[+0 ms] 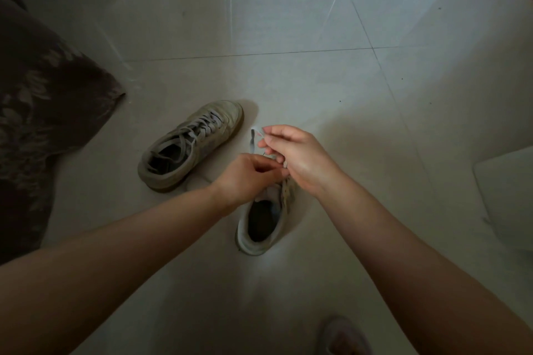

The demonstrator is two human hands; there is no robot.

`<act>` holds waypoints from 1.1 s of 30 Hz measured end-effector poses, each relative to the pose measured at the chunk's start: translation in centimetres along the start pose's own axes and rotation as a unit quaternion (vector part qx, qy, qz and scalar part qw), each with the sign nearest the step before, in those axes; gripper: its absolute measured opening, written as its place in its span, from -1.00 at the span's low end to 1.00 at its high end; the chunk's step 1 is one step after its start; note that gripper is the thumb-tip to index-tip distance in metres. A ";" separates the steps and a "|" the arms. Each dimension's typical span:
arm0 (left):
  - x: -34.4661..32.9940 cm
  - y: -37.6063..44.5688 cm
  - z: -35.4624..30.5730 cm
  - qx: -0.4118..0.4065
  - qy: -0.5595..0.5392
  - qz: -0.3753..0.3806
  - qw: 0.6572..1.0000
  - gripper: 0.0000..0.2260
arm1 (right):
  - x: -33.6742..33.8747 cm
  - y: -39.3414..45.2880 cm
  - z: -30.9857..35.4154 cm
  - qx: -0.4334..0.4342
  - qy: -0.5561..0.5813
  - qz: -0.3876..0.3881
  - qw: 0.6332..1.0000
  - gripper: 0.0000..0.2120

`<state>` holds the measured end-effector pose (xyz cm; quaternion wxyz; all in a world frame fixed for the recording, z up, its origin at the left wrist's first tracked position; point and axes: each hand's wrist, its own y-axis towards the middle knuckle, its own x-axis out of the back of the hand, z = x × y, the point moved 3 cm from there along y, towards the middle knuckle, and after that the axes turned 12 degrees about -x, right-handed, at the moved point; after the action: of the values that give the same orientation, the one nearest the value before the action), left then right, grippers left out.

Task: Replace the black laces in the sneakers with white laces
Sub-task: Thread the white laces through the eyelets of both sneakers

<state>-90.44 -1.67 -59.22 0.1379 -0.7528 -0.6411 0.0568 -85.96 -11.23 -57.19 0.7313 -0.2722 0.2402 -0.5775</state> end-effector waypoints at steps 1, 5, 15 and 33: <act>0.1 0.1 0.1 0.003 -0.008 -0.012 1.000 -0.94 | 0.2 0.3 -0.1 -0.001 -0.016 -0.005 1.000 -0.90; 1.1 0.9 0.7 0.001 0.003 -0.105 0.994 -0.88 | 3.6 1.3 -1.3 0.049 -0.272 -0.162 0.947 -0.85; 0.8 2.1 2.9 -0.028 0.231 -0.100 0.967 -0.86 | 3.4 -0.3 -5.1 0.129 -0.508 -0.191 0.830 -0.83; -0.2 1.4 2.8 -0.052 0.378 -0.132 0.915 -0.82 | 2.1 0.5 -5.0 -0.045 -0.688 -0.167 0.705 -0.56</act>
<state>-89.84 -1.64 -62.33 0.3371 -0.6323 -0.6371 -0.2840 -88.47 -13.83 -61.25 0.5722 -0.6621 -0.3528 -0.3312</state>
